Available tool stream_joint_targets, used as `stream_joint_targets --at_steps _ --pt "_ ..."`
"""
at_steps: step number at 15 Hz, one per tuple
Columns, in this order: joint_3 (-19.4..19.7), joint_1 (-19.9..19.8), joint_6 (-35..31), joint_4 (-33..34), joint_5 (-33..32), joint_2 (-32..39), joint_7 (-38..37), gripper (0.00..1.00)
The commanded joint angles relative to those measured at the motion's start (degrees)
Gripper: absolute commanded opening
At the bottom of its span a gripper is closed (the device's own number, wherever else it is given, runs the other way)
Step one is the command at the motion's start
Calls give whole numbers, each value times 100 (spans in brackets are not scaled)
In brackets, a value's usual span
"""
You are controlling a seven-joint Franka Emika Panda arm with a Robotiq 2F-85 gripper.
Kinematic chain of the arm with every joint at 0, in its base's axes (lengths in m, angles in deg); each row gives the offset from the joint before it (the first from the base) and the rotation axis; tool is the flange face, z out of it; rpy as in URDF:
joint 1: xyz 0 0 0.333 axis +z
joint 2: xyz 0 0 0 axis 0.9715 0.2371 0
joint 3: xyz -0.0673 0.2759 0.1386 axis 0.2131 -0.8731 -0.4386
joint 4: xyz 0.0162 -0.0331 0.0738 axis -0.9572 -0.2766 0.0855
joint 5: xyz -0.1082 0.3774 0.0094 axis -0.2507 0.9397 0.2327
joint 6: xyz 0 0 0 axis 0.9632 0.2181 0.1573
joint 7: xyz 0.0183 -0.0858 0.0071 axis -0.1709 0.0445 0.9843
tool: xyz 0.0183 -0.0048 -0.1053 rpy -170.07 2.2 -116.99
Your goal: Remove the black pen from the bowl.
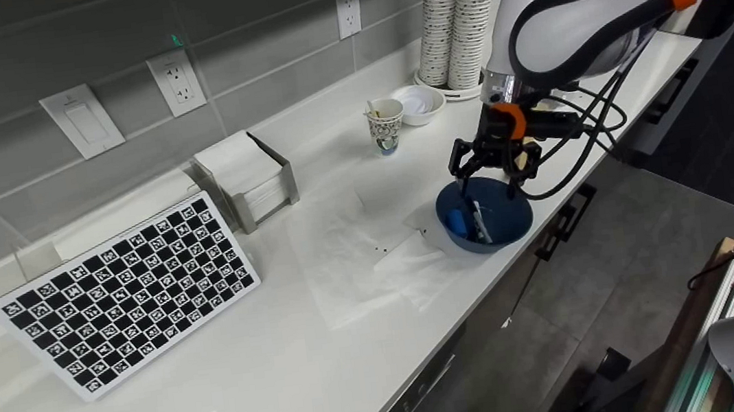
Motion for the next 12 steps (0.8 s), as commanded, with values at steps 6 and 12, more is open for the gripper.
stream_joint_targets --at_steps 6,12 --pt "127 254 59 344 280 714 -42 45" --pt "223 271 -88 233 211 802 -58 46"
